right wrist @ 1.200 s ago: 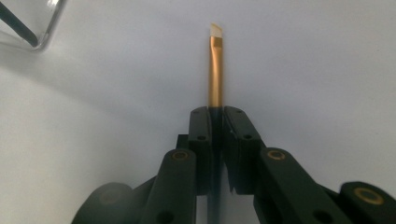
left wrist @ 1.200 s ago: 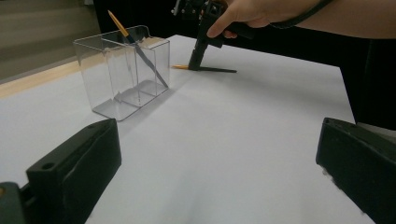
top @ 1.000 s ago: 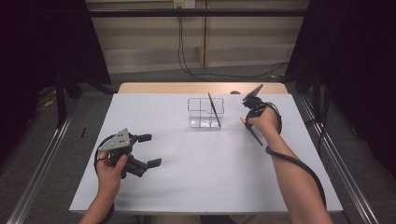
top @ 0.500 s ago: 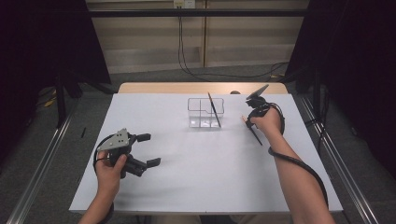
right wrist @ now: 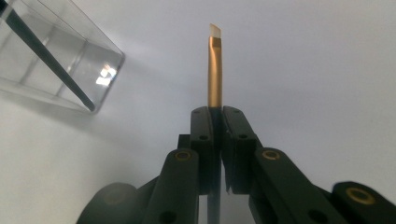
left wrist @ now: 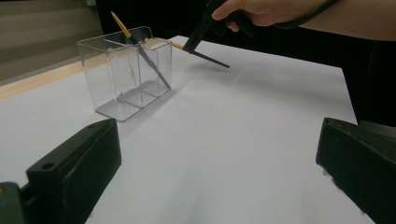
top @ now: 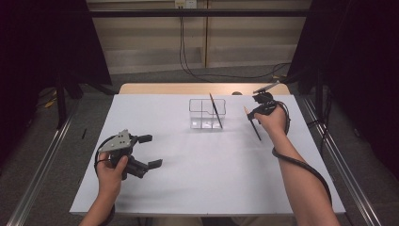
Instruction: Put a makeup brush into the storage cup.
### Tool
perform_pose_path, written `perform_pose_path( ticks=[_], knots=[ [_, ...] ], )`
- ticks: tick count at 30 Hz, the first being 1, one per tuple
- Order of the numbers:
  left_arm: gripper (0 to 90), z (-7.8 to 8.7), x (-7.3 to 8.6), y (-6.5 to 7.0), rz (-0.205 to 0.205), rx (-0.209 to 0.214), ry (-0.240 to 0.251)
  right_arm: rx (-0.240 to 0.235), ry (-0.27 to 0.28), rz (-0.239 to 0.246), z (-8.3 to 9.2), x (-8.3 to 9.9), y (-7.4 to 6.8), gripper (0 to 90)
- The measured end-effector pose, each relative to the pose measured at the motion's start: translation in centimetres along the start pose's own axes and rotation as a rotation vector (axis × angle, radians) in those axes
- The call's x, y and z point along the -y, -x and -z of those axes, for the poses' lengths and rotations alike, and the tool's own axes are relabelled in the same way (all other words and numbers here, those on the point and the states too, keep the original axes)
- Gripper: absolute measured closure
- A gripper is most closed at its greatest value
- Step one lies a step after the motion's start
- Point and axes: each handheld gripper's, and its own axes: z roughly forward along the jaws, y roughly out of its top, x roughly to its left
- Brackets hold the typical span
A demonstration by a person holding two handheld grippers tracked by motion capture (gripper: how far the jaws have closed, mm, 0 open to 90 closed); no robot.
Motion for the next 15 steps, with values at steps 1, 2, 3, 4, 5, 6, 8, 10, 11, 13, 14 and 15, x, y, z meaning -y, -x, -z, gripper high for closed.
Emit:
perform_pose_path(
  ticks=[1,2,3,4,5,6,8,10,11,13,14,15],
  knots=[
    [0.0,0.01,0.01,-0.01,0.001,-0.002,0.001,-0.002,0.011,0.002,0.11,-0.04,-0.08,84.0],
    [0.1,0.02,0.02,-0.03,0.002,0.0,0.002,-0.004,0.025,0.004,0.21,-0.07,-0.14,84.0],
    [0.1,0.01,0.02,-0.04,0.002,-0.001,0.002,-0.011,0.034,-0.001,0.29,-0.11,-0.26,84.0],
    [0.0,0.0,0.02,-0.04,0.001,-0.002,0.001,-0.015,0.044,0.004,0.34,-0.15,-0.33,84.0],
    [0.1,-0.01,0.02,-0.03,0.002,-0.001,0.001,-0.013,0.055,0.011,0.43,-0.17,-0.4,84.0],
    [0.0,-0.03,0.02,-0.01,0.002,0.001,0.0,-0.015,0.07,0.012,0.48,-0.21,-0.49,84.0],
    [0.1,-0.04,0.02,-0.01,0.002,0.0,-0.002,-0.016,0.095,0.017,0.64,-0.25,-0.64,84.0],
    [0.0,-0.02,0.03,-0.02,0.002,0.0,-0.001,-0.017,0.12,0.022,0.79,-0.27,-0.76,84.0],
    [0.0,-0.01,0.03,-0.02,0.002,-0.001,-0.001,-0.021,0.134,0.02,0.84,-0.26,-0.78,84.0],
    [0.0,0.0,0.03,-0.03,0.002,-0.001,0.002,-0.025,0.148,0.022,0.9,-0.21,-0.88,84.0],
    [0.1,-0.01,0.03,-0.04,0.002,-0.001,0.001,-0.029,0.155,0.016,0.94,-0.16,-0.93,84.0],
    [0.1,-0.02,0.03,-0.04,0.002,-0.001,0.001,-0.031,0.165,0.009,1.01,-0.1,-0.98,84.0]
  ],
)
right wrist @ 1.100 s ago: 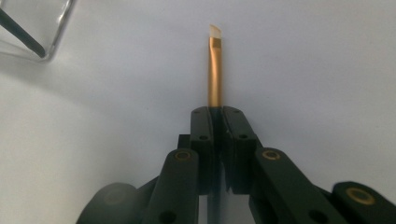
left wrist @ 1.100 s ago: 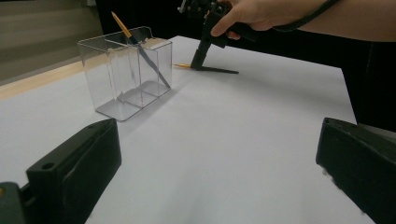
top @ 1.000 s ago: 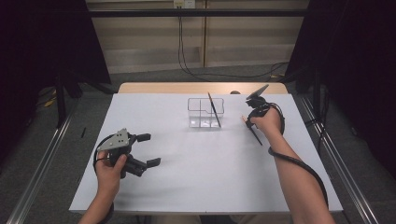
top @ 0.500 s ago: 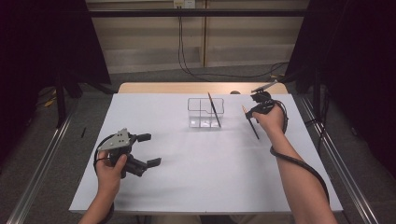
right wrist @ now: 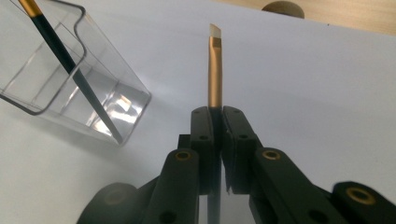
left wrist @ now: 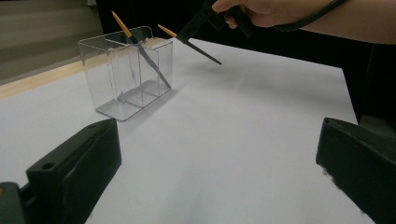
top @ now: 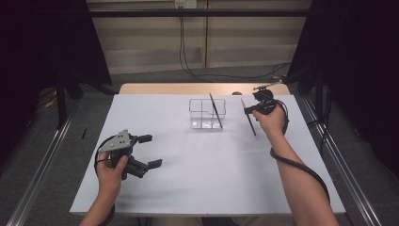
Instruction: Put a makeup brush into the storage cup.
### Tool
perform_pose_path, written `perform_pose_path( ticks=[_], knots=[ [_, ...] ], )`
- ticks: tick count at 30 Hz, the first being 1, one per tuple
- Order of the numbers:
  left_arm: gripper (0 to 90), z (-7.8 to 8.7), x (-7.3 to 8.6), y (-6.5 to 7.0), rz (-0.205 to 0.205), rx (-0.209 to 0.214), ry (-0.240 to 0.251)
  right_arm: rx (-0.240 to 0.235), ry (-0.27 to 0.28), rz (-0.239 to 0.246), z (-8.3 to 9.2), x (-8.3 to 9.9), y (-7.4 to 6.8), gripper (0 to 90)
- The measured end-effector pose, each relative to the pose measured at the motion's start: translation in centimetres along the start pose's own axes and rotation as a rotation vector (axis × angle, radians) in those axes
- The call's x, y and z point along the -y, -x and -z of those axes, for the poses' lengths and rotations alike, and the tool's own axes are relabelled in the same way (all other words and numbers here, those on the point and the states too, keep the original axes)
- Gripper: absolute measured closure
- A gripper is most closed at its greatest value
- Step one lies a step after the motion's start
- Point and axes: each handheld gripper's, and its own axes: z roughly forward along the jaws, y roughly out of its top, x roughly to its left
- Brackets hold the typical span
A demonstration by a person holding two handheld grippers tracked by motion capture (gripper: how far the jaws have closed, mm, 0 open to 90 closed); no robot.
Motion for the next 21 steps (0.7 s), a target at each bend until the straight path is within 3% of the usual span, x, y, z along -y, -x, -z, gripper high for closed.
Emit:
perform_pose_path(
  ticks=[12,17,21],
  knots=[
    [0.0,-0.02,-0.02,0.0,-0.001,0.001,-0.001,-0.053,0.174,-0.037,0.74,0.52,-0.08,84.0],
    [0.0,-0.04,-0.02,-0.02,0.0,0.003,0.001,-0.09,0.206,-0.056,0.92,0.64,-0.1,84.0],
    [0.1,-0.05,-0.02,-0.01,-0.001,0.002,0.0,-0.093,0.23,-0.053,0.96,0.79,-0.33,84.0]
  ],
)
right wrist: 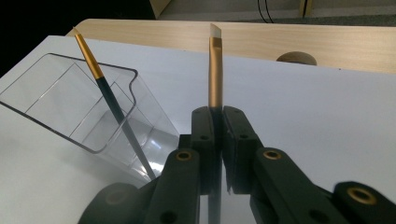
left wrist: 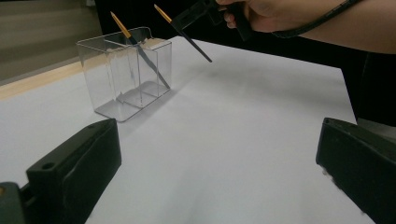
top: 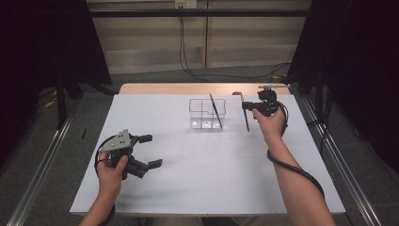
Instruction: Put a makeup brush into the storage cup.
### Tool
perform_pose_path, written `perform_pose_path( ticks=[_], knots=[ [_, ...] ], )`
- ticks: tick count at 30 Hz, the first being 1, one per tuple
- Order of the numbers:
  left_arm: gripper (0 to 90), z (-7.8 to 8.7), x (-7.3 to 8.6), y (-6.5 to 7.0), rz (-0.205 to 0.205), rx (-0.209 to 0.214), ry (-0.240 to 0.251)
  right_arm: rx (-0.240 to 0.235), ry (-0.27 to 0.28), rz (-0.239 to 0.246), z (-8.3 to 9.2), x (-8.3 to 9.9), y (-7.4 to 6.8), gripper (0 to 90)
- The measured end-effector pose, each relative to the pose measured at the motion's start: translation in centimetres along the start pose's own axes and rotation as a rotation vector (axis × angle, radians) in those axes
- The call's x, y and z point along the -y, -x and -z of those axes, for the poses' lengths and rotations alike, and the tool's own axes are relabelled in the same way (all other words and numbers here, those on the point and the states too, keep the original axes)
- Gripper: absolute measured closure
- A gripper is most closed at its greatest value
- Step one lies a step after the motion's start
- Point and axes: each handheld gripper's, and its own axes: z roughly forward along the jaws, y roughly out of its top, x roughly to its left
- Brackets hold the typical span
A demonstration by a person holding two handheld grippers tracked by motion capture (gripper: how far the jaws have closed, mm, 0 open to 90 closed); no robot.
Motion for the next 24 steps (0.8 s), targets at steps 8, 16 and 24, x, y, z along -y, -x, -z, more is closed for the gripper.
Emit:
perform_pose_path(
  ticks=[8,16,24],
  knots=[
    [0.1,0.0,0.0,0.0,0.0,0.0,-0.001,0.011,0.062,0.014,0.5,-0.3,-0.3,84.0],
    [0.0,-0.1,0.0,-0.1,-0.001,0.0,0.0,0.022,0.178,0.053,1.4,-0.9,-1.0,84.0],
    [0.1,-0.1,0.0,-0.1,0.0,-0.001,0.001,0.031,0.255,0.073,2.0,-1.3,-1.6,84.0]
  ],
)
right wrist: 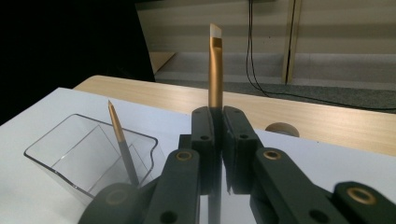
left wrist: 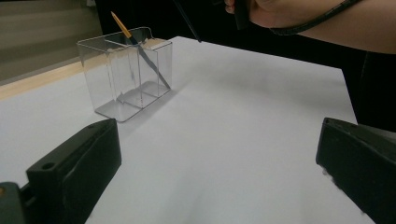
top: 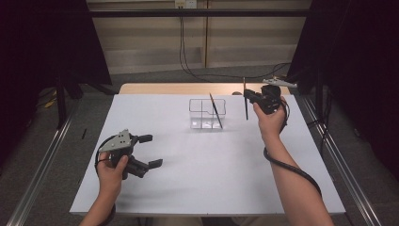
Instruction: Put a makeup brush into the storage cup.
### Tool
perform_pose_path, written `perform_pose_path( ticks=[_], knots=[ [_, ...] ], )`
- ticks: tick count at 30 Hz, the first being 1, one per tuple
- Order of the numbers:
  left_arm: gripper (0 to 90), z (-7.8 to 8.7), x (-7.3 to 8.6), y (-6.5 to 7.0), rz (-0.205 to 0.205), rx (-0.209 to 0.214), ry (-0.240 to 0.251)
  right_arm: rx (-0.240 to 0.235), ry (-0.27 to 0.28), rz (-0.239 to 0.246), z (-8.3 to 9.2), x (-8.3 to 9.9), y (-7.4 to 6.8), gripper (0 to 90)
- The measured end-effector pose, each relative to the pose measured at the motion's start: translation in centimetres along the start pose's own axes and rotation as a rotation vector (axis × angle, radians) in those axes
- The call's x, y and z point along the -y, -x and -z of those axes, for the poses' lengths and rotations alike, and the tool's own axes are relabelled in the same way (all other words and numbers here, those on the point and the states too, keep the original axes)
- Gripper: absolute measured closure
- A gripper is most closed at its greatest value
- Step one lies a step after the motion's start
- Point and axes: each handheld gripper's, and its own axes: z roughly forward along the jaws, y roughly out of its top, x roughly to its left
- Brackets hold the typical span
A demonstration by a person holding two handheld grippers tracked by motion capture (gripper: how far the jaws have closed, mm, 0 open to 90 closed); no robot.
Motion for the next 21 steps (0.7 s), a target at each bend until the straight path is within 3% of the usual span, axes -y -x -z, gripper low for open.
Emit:
perform_pose_path(
  ticks=[10,21],
  knots=[
    [0.0,-0.02,-0.02,0.0,0.001,-0.001,0.002,-0.015,0.075,0.002,0.49,-0.3,-0.28,84.1],
    [0.1,-0.01,-0.04,0.03,0.0,0.0,0.002,-0.037,0.162,0.038,1.02,-0.88,-0.9,84.1]
  ],
)
